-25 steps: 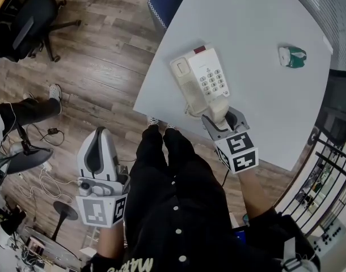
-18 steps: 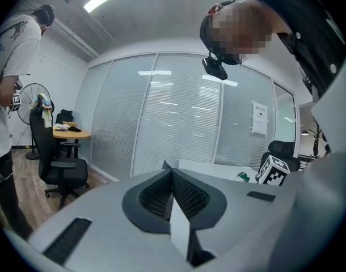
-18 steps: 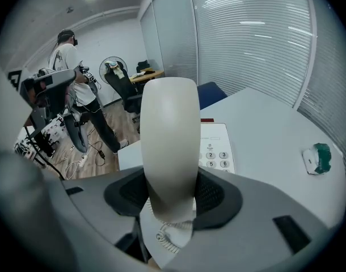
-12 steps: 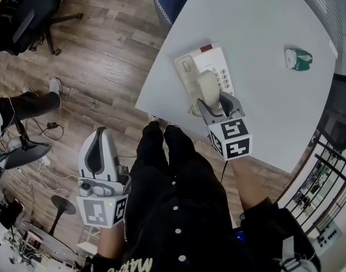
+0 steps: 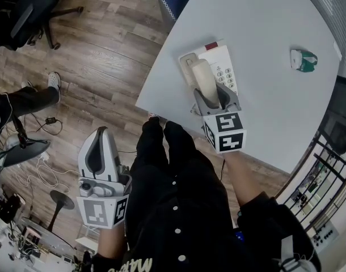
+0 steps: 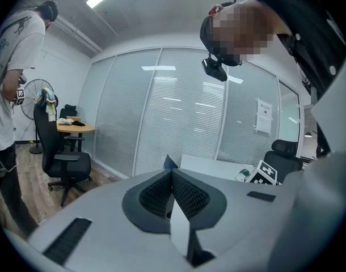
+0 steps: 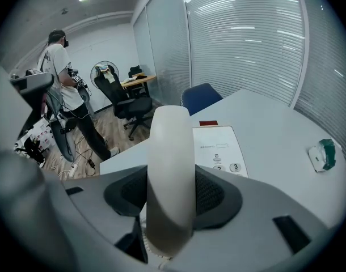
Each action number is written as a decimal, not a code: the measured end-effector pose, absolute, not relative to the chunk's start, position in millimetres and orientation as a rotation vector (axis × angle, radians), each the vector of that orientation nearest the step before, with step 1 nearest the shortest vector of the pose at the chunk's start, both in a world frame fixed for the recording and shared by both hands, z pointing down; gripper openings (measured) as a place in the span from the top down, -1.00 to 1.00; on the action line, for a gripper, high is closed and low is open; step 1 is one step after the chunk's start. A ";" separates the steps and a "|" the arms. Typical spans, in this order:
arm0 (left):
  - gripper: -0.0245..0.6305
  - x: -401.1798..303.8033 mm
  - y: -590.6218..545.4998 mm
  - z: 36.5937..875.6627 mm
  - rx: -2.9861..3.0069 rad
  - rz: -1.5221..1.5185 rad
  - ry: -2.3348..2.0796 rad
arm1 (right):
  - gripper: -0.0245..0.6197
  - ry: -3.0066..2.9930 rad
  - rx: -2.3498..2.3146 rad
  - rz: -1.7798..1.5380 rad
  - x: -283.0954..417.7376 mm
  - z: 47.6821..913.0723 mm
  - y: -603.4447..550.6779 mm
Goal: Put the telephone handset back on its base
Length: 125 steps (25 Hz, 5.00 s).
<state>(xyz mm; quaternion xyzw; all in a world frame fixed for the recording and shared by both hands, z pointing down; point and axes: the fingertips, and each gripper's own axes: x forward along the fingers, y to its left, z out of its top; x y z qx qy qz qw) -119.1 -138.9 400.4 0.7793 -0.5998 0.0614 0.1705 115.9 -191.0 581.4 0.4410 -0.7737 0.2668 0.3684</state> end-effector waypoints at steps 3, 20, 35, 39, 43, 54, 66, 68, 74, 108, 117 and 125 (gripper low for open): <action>0.88 -118.5 -138.9 405.6 2.200 0.178 -1.696 | 0.22 -1.973 1.153 0.672 114.3 586.0 -195.2; 0.88 -125.2 -139.6 418.9 2.169 0.206 -1.680 | 0.22 -1.911 1.168 0.668 101.9 596.8 -203.9; 0.88 -123.0 -138.8 420.7 2.166 0.201 -1.670 | 0.18 -1.906 1.130 0.665 99.5 594.5 -204.4; 0.88 -124.3 -138.0 420.0 2.162 0.201 -1.674 | 0.15 -1.925 1.130 0.653 97.8 591.3 -205.7; 0.88 -123.1 -138.3 418.1 2.171 0.200 -1.676 | 0.12 -1.953 1.124 0.630 97.6 585.8 -207.8; 0.88 -110.7 -147.6 381.7 2.279 0.154 -1.674 | 0.44 -2.091 1.217 0.516 104.4 525.0 -212.0; 0.88 -88.2 -158.6 338.9 2.413 0.112 -1.638 | 0.82 -2.283 1.343 0.448 132.3 436.7 -200.8; 0.88 -83.3 -160.9 331.7 2.442 0.102 -1.629 | 0.82 -2.321 1.383 0.453 138.7 419.1 -199.9; 0.88 -72.4 -168.3 304.3 2.520 0.049 -1.625 | 0.82 -2.425 1.506 0.411 159.2 366.2 -197.5; 0.88 -67.5 -185.3 226.9 2.739 -0.145 -1.689 | 0.83 -2.432 2.058 0.028 275.8 239.5 -143.3; 0.88 -58.6 -180.9 225.4 2.768 -0.141 -1.656 | 0.83 -2.395 2.053 -0.015 274.3 244.8 -141.0; 0.88 -62.5 -177.1 226.2 2.756 -0.131 -1.676 | 0.83 -2.402 2.019 -0.035 266.4 248.8 -143.8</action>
